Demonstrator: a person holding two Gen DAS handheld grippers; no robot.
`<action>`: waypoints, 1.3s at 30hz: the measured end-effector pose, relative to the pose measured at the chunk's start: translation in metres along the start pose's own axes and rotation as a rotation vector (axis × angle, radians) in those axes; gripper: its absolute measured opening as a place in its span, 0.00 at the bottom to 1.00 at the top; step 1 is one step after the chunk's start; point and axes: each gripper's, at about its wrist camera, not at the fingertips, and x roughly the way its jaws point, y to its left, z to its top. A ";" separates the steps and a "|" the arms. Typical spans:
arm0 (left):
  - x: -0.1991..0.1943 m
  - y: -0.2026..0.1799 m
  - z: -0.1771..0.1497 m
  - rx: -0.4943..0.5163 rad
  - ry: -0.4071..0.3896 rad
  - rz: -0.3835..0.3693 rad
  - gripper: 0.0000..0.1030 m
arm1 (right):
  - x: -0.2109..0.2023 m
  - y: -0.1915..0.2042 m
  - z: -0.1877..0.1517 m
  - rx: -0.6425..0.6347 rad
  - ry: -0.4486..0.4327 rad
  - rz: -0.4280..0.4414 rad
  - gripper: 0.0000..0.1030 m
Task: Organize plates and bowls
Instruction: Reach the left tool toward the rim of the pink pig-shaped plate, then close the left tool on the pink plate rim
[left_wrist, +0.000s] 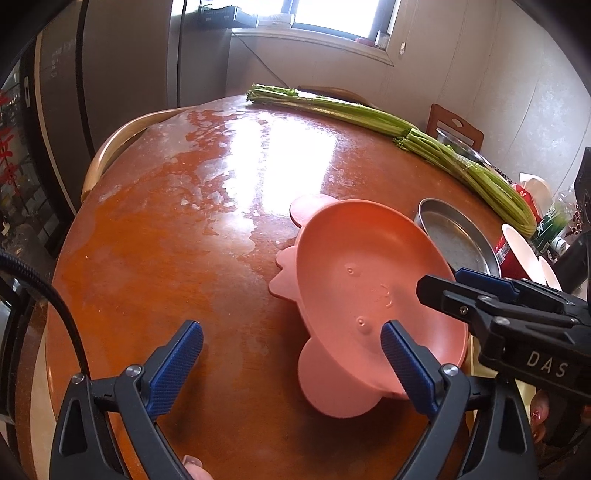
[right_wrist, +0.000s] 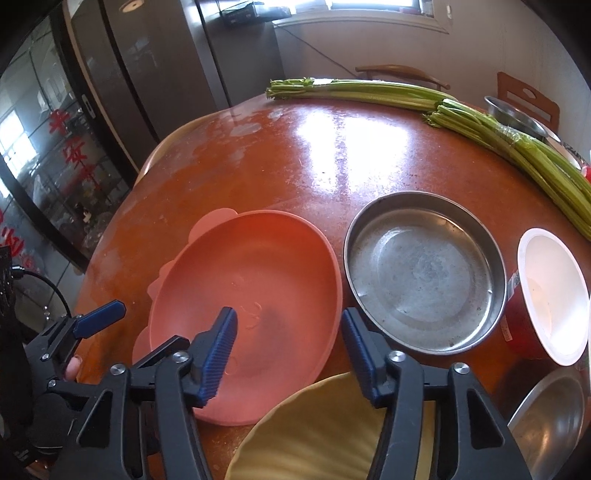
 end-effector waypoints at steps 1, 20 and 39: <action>0.000 0.001 0.000 -0.003 0.000 -0.008 0.79 | 0.001 0.000 0.000 -0.005 0.000 -0.005 0.50; 0.017 0.020 0.028 -0.021 0.075 -0.121 0.40 | -0.002 0.020 -0.005 -0.062 0.018 0.052 0.48; 0.034 0.027 0.063 0.069 0.081 -0.051 0.40 | -0.010 0.053 -0.021 -0.113 0.010 0.091 0.48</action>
